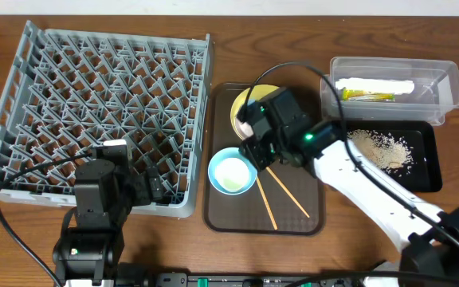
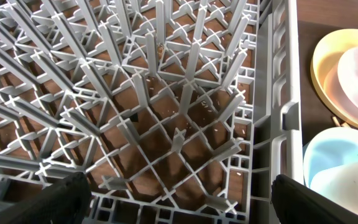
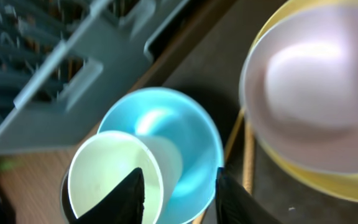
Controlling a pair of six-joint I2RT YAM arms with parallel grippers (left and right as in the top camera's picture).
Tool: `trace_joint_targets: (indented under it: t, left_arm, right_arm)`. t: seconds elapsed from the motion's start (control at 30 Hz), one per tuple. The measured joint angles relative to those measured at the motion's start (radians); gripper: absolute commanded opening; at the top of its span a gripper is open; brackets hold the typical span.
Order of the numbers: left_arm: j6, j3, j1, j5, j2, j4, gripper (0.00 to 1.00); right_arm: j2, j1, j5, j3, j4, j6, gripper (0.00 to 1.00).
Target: Sort waste into correct bins and load items into the dishwasher
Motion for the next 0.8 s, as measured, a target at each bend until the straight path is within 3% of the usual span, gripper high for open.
trace_joint_targets:
  t: [0.17,0.3,0.57,0.8]
  left_arm:
    - [0.000,0.000,0.000,0.000,0.000,0.000,0.96]
    - [0.000,0.000,0.000,0.000,0.000,0.000,0.96]
    - [0.000,0.000,0.000,0.000,0.000,0.000,0.96]
    - [0.000,0.000,0.000,0.005,0.000,0.002,0.96]
  right_arm:
    - [0.056,0.027,-0.005,-0.011,-0.027,0.010,0.26]
    - [0.107,0.043,-0.006,-0.016,-0.035,0.019,0.14]
    - [0.128,0.049,-0.004,-0.018,0.001,0.029,0.01]
    - [0.074,-0.006,-0.003,0.035,-0.050,0.029,0.01]
